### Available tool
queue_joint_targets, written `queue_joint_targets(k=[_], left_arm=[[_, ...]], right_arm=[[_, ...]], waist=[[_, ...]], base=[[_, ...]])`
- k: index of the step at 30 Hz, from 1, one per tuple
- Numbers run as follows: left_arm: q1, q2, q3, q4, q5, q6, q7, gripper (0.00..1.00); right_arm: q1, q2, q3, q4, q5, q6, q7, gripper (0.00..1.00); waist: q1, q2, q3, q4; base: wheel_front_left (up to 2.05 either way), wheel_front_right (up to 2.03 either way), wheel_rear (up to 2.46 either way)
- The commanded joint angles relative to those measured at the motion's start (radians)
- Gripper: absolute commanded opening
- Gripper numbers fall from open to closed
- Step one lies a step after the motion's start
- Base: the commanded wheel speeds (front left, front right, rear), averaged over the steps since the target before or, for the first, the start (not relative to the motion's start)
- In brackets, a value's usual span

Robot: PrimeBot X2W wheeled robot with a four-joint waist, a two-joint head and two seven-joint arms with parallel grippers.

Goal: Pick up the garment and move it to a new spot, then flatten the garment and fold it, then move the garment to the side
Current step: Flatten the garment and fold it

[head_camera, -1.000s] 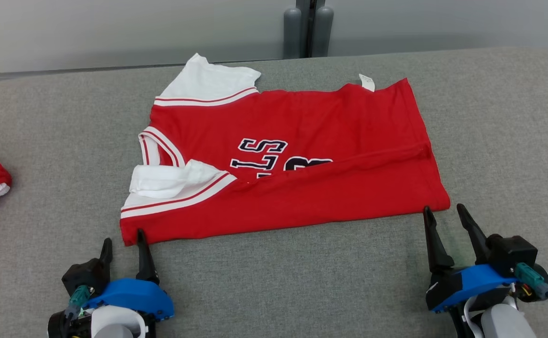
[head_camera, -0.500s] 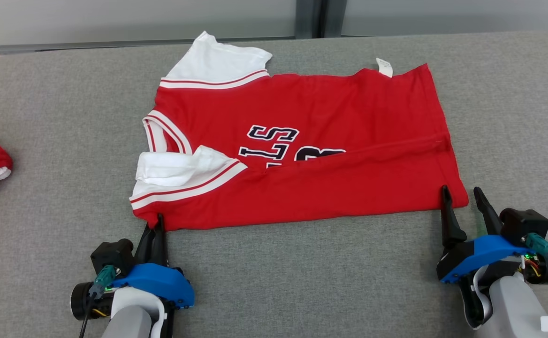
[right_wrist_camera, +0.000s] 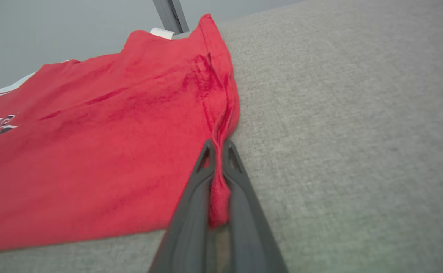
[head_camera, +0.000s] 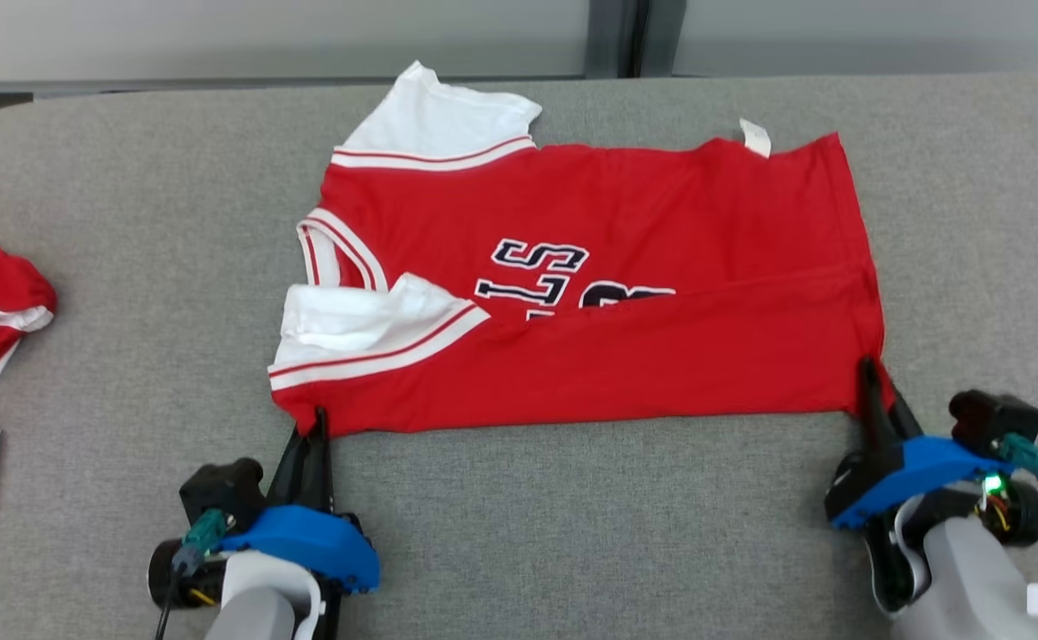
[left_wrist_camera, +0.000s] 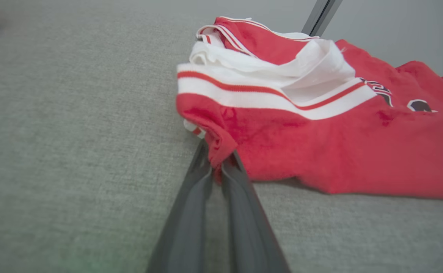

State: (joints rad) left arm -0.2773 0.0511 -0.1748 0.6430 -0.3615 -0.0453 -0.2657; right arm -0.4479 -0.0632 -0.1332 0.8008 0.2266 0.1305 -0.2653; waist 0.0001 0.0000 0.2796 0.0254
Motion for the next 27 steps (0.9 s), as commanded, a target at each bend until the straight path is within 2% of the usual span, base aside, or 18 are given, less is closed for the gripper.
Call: queue_joint_targets(k=[1, 9, 15, 16, 17, 22, 27], left_arm=[[0.029, 0.000, 0.013, -0.010, 0.003, -0.002, 0.002, 0.00], [0.184, 0.001, 0.070, -0.063, 0.052, -0.032, 0.001, 0.00], [0.302, 0.001, 0.050, -0.069, 0.056, -0.049, 0.001, 0.00], [0.310, 0.001, 0.049, -0.070, 0.047, -0.050, 0.001, 0.51], [0.317, 0.001, 0.044, -0.067, 0.031, -0.053, 0.001, 1.00], [0.269, 0.000, 0.043, -0.112, 0.041, -0.038, 0.001, 1.00], [0.171, 0.008, 0.026, -0.140, 0.116, -0.045, 0.001, 1.00]], right_arm=[[0.048, -0.002, 0.002, -0.003, 0.007, 0.000, 0.002, 0.00], [0.229, -0.016, -0.007, -0.070, 0.045, 0.000, 0.001, 0.00], [0.337, -0.024, 0.020, -0.088, 0.059, 0.000, 0.001, 0.00], [0.343, -0.026, 0.018, -0.088, 0.062, 0.000, 0.001, 0.34], [0.345, -0.029, 0.013, -0.090, 0.062, 0.000, 0.001, 1.00], [0.290, -0.048, 0.010, -0.117, 0.043, 0.000, 0.001, 1.00], [0.171, -0.111, 0.058, -0.086, 0.025, 0.000, 0.010, 1.00]], waist=[[-0.0001, 0.0000, -0.025, -0.009], [-0.0001, 0.0000, -0.186, 0.008], [-0.0001, 0.0000, -0.238, 0.023], [-0.0001, 0.0000, -0.237, 0.026], [-0.0001, 0.0000, -0.235, 0.028], [-0.0001, 0.0000, -0.195, 0.031], [-0.0001, 0.0000, -0.125, 0.032]], base=[[0.00, 0.00, 0.00], [0.00, 0.00, 0.00], [0.00, 0.00, 0.00], [0.00, 0.00, 0.00], [0.00, 0.00, 0.00], [0.00, 0.00, 0.00], [0.00, 0.00, 0.00]])
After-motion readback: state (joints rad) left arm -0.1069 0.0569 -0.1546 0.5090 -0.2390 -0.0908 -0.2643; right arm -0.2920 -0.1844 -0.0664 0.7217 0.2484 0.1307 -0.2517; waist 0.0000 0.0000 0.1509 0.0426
